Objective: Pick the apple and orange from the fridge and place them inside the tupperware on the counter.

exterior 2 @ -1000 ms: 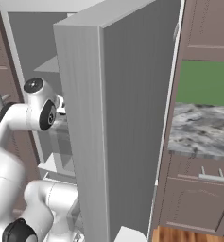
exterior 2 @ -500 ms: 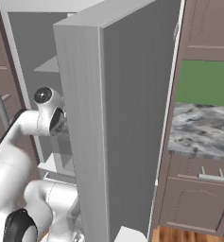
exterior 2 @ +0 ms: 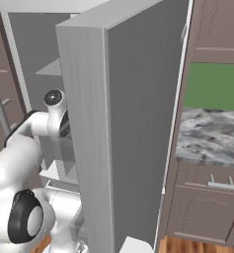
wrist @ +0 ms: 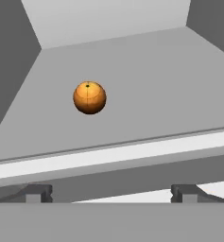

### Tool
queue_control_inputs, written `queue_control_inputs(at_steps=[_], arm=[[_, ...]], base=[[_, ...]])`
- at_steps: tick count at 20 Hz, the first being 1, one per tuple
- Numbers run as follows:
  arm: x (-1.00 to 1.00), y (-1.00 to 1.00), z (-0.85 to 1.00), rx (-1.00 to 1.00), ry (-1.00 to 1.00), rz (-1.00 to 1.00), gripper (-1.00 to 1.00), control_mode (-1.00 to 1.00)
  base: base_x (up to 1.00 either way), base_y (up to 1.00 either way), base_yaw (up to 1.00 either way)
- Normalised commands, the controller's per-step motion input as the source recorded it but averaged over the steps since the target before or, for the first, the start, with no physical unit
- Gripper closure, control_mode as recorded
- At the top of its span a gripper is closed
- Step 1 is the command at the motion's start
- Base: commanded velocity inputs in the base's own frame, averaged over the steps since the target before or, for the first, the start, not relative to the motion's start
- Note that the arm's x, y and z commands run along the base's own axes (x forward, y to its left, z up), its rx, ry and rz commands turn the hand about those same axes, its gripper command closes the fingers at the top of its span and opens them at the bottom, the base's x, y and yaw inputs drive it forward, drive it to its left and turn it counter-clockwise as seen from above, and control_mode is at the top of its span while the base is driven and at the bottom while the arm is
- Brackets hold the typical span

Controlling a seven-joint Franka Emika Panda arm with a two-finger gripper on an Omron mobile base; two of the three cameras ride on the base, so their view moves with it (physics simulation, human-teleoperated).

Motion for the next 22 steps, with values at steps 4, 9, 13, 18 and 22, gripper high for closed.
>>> queue_control_inputs(at_steps=[4,9,13,18,22], arm=[[0.49,0.03,-0.13,0.0,0.0,0.0,-1.0,-1.0],[0.42,0.04,-0.19,0.0,0.0,0.0,-1.0,-1.0],[0.4,0.06,-0.19,0.0,0.0,0.0,-1.0,-1.0],[0.39,0.11,-0.2,0.0,0.0,0.0,-1.0,-1.0],[0.37,0.14,-0.17,0.0,0.0,0.0,-1.0,-1.0]], base=[[0.0,0.0,0.0],[0.0,0.0,0.0],[0.0,0.0,0.0],[0.0,0.0,0.0],[0.0,0.0,0.0]])
